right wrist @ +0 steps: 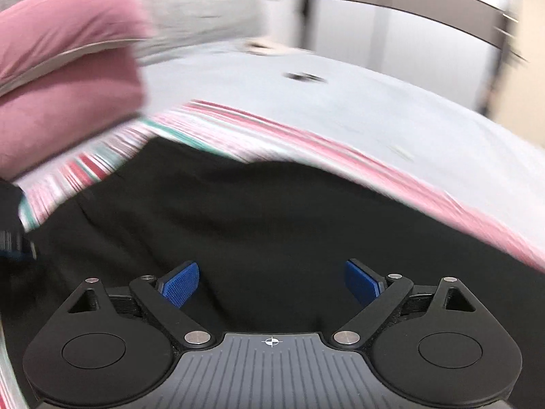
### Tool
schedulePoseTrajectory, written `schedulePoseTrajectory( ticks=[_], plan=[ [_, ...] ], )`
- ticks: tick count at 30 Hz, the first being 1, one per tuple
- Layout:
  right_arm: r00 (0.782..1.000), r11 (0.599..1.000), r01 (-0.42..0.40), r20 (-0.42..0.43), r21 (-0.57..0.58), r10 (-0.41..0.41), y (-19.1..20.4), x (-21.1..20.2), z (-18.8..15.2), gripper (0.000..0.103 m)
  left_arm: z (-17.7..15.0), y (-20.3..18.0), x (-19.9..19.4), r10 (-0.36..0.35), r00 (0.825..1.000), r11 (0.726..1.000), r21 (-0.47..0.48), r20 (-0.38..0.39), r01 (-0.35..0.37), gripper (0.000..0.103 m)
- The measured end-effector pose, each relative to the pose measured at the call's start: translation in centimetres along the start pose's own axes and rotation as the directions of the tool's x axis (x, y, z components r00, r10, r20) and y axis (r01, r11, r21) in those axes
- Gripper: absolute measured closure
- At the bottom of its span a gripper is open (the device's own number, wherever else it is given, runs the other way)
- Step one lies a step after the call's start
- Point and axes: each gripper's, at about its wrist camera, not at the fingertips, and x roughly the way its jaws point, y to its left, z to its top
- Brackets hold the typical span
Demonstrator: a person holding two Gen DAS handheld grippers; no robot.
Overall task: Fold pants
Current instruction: 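Hold the waistband with the left tool while the right tool grasps the leg hems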
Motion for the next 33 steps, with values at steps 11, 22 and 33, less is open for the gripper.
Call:
schedulePoseTrajectory(
  ticks=[11, 22, 33],
  plan=[
    [0.983, 0.957, -0.155, -0.138, -0.247, 0.124, 7.9, 17.9, 10.7, 0.025, 0.8, 0.3, 0.6, -0.004, 1.0, 1.0, 0.006, -0.024, 0.004, 0.03],
    [0.937, 0.934, -0.313, -0.218, -0.173, 0.274, 7.2, 22.7, 11.2, 0.071, 1.5, 1.6, 0.9, 0.008, 1.0, 0.999, 0.035, -0.026, -0.007, 0.059],
    [0.985, 0.912, -0.172, -0.035, -0.374, 0.171, 10.2, 15.0, 12.2, 0.1, 1.7, 2.3, 0.9, -0.01, 0.999, 1.0, 0.029, -0.033, 0.011, 0.066]
  ],
)
